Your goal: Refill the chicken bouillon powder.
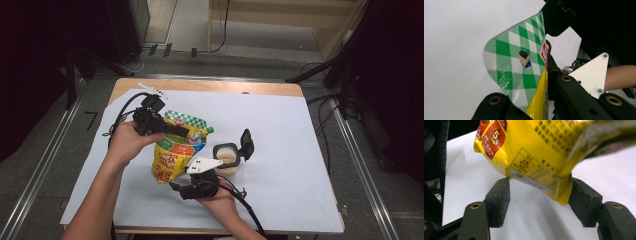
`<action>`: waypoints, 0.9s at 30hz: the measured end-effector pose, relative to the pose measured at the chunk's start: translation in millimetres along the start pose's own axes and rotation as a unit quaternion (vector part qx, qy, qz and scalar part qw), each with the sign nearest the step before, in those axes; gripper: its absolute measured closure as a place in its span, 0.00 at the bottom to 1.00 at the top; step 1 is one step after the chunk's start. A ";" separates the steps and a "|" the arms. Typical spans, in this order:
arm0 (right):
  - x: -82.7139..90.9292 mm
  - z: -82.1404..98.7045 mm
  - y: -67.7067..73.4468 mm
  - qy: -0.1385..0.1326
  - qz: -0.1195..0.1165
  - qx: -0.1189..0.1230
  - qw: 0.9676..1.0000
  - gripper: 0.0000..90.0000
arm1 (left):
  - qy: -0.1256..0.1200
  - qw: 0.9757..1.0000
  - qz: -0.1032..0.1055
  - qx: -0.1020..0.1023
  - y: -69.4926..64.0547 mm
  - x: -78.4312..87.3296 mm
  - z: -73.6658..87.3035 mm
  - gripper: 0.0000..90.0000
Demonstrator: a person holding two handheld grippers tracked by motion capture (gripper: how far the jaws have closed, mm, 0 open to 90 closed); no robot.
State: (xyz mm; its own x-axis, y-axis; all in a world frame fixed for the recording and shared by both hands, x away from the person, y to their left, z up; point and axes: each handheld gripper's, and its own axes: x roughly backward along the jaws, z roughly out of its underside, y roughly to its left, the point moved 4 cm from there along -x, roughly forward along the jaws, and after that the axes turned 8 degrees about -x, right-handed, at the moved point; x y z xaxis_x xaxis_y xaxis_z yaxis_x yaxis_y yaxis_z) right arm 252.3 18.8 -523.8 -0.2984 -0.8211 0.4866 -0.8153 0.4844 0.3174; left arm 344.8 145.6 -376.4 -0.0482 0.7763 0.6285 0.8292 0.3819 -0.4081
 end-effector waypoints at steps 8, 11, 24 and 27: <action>7.5 -7.8 -0.6 -0.011 0.012 0.008 1.000 0.42 | -0.029 1.000 0.000 -0.004 4.2 15.6 -1.7 1.00; 10.6 -9.5 -3.8 -0.014 0.020 -0.001 1.000 0.42 | -0.035 0.999 -0.002 -0.005 4.1 19.9 -2.3 1.00; 22.0 -15.8 -8.8 -0.029 0.016 -0.014 0.999 0.43 | -0.042 0.998 -0.045 0.001 18.6 28.0 -1.6 1.00; 22.6 -16.1 -7.9 -0.026 0.014 -0.015 0.999 0.43 | -0.043 0.998 -0.044 0.000 23.3 25.3 -3.9 1.00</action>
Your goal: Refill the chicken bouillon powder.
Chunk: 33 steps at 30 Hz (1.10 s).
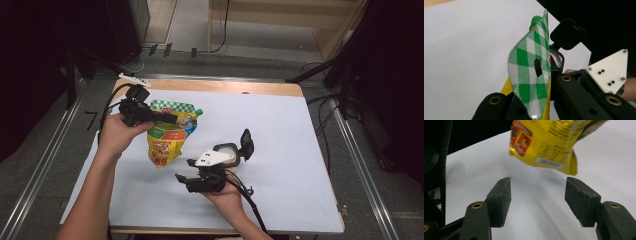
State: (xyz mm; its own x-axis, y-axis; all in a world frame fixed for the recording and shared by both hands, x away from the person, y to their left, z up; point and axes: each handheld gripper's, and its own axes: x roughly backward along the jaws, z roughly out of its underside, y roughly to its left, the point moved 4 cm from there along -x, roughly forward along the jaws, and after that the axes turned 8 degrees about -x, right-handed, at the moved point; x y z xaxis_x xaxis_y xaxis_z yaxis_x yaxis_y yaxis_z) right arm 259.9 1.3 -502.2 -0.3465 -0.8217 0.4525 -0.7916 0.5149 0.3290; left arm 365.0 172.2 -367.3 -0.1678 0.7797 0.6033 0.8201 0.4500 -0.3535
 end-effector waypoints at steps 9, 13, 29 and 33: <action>5.0 -0.5 1.8 0.002 0.003 0.002 1.000 0.43 | -0.025 1.000 -0.013 -0.011 17.5 -13.2 -10.9 1.00; 8.1 0.2 -0.7 0.001 0.007 -0.005 1.000 0.43 | -0.031 0.999 -0.022 -0.015 25.2 -22.5 -15.3 1.00; 15.5 -4.1 -3.6 -0.009 0.007 -0.006 1.000 0.44 | -0.033 0.999 -0.002 0.024 39.0 -27.5 -5.0 0.88; 15.3 -4.1 -3.6 -0.007 0.006 -0.006 1.000 0.44 | -0.029 0.999 -0.013 0.017 35.8 -23.7 -4.9 0.87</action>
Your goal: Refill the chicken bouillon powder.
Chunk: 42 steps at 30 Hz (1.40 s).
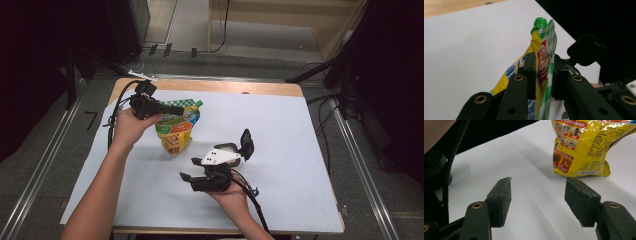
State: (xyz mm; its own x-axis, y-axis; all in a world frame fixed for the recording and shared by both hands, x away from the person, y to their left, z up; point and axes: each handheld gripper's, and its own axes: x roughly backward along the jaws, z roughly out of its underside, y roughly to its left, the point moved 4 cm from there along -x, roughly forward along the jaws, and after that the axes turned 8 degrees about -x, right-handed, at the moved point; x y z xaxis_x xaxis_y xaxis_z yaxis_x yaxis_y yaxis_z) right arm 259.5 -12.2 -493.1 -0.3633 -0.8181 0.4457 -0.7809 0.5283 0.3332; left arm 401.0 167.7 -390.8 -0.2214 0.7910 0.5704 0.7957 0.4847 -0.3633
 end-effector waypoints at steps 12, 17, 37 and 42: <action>1.6 -1.4 1.3 0.002 0.005 0.009 1.000 0.44 | -0.010 1.000 -0.006 -0.015 -10.2 11.4 -3.2 0.80; 1.2 -1.0 1.0 0.005 0.002 0.007 1.000 0.44 | -0.007 1.000 -0.010 -0.019 -13.9 15.1 -4.2 0.79; 9.2 -6.5 1.5 0.003 -0.006 -0.003 1.000 0.47 | 0.002 1.000 -0.013 0.014 -18.5 37.7 -6.5 0.70; 10.5 -6.3 -0.7 0.024 -0.015 -0.020 0.999 0.48 | -0.004 1.000 -0.019 0.022 -18.2 45.1 -6.1 0.68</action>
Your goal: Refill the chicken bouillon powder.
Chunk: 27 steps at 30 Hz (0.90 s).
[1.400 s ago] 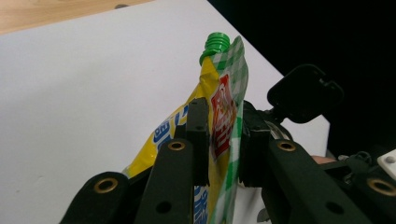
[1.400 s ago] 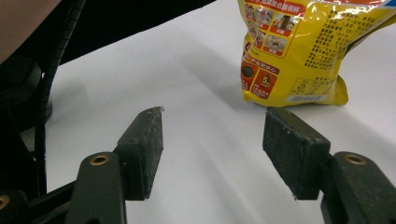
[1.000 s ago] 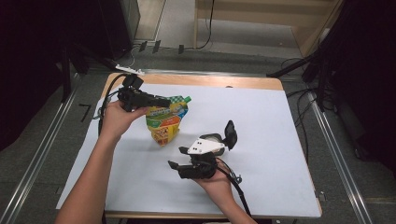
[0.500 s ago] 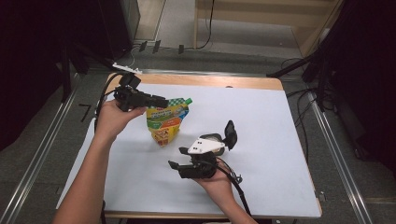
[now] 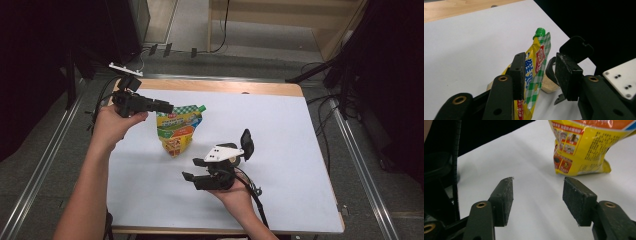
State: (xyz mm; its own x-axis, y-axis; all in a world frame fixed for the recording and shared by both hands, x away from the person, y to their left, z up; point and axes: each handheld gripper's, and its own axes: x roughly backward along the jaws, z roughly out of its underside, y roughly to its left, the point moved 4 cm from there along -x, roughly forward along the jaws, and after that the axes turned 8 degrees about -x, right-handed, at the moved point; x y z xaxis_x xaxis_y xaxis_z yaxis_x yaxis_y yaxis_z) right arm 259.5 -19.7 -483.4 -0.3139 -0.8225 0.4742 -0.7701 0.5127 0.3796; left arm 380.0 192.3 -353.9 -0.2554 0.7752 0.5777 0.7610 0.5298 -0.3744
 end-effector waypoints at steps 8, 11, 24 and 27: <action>5.9 -2.2 -2.9 0.009 -0.003 -0.007 1.000 0.55 | -0.001 1.000 -0.007 0.009 5.1 8.2 3.1 0.65; 9.6 -5.0 -3.8 0.012 -0.004 -0.010 1.000 0.57 | -0.005 1.000 -0.009 0.013 8.8 12.7 4.4 0.64; 29.1 -20.3 -8.2 0.008 -0.012 -0.020 1.000 0.60 | -0.011 0.999 -0.014 0.039 27.1 20.0 18.0 0.61; 31.9 -22.3 -10.2 0.011 -0.012 -0.024 1.000 0.61 | -0.012 0.999 -0.013 0.039 29.9 18.9 20.6 0.60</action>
State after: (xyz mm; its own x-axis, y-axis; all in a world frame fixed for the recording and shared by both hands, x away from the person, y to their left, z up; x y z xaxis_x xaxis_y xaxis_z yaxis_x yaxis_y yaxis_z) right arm 269.7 -45.8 -454.4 -0.2827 -0.8297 0.4814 -0.7500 0.5040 0.4283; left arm 385.6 229.9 -369.1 -0.2897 0.7678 0.5714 0.7050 0.5750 -0.4152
